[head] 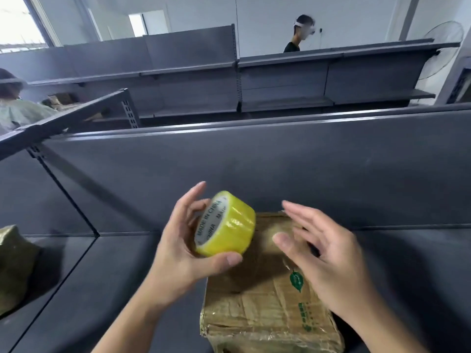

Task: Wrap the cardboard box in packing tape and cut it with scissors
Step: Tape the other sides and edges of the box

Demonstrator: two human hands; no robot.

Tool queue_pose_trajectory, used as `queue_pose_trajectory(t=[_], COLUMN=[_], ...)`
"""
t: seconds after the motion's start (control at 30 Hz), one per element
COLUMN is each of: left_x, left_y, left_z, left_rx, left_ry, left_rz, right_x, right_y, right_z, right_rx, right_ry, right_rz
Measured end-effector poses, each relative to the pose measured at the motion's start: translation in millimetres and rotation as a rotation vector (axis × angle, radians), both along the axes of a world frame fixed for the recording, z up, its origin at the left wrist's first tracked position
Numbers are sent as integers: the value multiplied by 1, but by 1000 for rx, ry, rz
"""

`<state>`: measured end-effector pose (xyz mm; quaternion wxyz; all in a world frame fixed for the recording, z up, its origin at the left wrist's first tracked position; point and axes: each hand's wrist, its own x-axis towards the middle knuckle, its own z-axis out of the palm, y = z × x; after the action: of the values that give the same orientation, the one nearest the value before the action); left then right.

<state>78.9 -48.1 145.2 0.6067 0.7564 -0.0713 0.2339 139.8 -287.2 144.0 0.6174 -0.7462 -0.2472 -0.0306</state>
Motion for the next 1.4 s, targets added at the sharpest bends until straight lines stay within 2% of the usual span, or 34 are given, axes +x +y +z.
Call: queue_pose_trajectory(t=[0.1,0.37,0.57,0.8,0.97,1.07,1.27,1.4], left_x=[11,16,15,15,16,17,19,17], left_y=[-20,-29,-31,-35,-36,-35,-28,-32], left_z=[-9,-22,-24,-23,-22,-23,-29,-28], left_rx=[95,192,257,317,350,361,389,363], left_ry=[45,61,87,92,83,94,81,106], left_rz=[-45,5,81,111,136,154,72,130], right_x=[3,5,4,6,7,8,15,16], right_y=[15,24,25,25,27,27,26,24], right_z=[7,-12,-20,-22,-25,-27,-35,-35], right_rx=[13,60,20,110,74,77,141,134], right_ry=[48,109,-6,-121,-332,-376,-318,-199], right_rz=[155,73,-86,-151,-246,-285,-332,-314])
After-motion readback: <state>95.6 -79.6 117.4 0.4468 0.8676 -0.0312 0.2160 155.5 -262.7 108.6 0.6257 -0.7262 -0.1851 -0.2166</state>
